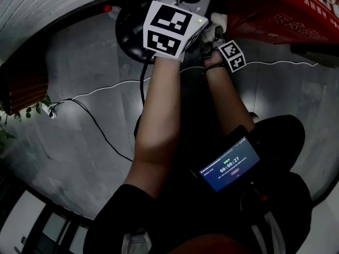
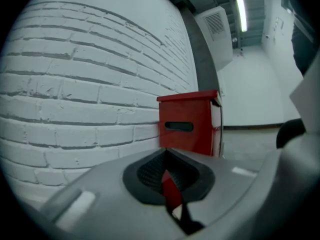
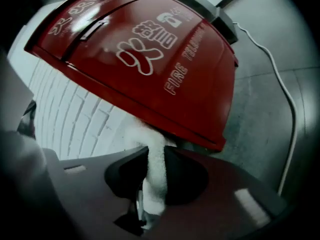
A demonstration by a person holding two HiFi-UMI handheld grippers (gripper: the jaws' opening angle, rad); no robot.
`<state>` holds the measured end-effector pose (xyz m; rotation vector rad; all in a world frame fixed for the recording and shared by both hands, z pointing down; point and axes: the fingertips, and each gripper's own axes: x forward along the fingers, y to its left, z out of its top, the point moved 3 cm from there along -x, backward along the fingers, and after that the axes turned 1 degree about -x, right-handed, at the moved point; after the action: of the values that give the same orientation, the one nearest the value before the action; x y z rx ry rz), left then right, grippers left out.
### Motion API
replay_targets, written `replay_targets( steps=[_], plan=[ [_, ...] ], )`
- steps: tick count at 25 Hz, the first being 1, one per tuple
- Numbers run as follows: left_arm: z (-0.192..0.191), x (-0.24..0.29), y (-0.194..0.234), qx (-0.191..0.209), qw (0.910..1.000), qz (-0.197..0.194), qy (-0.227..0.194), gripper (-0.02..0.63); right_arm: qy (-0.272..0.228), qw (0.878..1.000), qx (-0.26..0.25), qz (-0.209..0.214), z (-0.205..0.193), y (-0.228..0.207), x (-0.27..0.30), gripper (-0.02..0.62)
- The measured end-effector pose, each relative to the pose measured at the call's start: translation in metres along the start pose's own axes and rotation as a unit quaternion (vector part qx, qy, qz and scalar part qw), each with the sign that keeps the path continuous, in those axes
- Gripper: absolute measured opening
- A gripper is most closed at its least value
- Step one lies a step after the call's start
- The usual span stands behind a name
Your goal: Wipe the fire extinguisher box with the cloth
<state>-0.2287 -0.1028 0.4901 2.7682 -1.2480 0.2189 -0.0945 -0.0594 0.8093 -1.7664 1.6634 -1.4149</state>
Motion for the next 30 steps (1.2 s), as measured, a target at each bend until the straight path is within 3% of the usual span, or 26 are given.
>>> replay_targets(
  steps=[4, 6, 8, 10, 14, 18, 21, 23, 26, 30],
  plan=[
    [-0.001, 0.024, -0.023, -0.029, 0.9993, -0.021, -0.009, -0.002, 0.004, 0.991, -0.069, 0.111, 0.011, 0.056, -0.033, 0.081],
    [0.002, 0.037, -0.033, 0.001, 0.9998, -0.005, -0.018, -0.002, -0.017, 0.980, -0.124, 0.152, 0.026, 0.083, -0.054, 0.083],
    [0.012, 0.045, -0.048, 0.059, 0.9974, 0.019, -0.037, -0.002, -0.046, 0.965, -0.189, 0.177, 0.047, 0.102, -0.079, 0.081],
    [0.029, 0.046, -0.069, 0.083, 0.9937, 0.021, -0.073, -0.002, -0.078, 0.951, -0.238, 0.183, 0.071, 0.110, -0.109, 0.083],
    [0.062, 0.028, -0.112, 0.057, 0.9908, -0.001, -0.123, -0.002, -0.138, 0.927, -0.304, 0.170, 0.128, 0.122, -0.168, 0.083],
    [0.058, 0.008, -0.133, 0.038, 0.9932, -0.007, -0.110, -0.002, -0.178, 0.900, -0.359, 0.170, 0.174, 0.143, -0.212, 0.083],
    [0.054, 0.003, -0.139, 0.062, 0.9946, -0.003, -0.084, -0.002, -0.194, 0.876, -0.392, 0.204, 0.201, 0.168, -0.237, 0.083],
    [0.061, -0.003, -0.146, 0.063, 0.9933, 0.010, -0.097, -0.002, -0.182, 0.862, -0.414, 0.229, 0.215, 0.176, -0.250, 0.083],
    [0.064, -0.015, -0.162, 0.033, 0.9941, 0.024, -0.101, -0.002, -0.141, 0.841, -0.452, 0.260, 0.226, 0.182, -0.269, 0.083],
    [0.076, -0.018, -0.198, 0.014, 0.9949, 0.011, -0.099, -0.002, -0.111, 0.824, -0.477, 0.286, 0.250, 0.188, -0.297, 0.086]
  ],
)
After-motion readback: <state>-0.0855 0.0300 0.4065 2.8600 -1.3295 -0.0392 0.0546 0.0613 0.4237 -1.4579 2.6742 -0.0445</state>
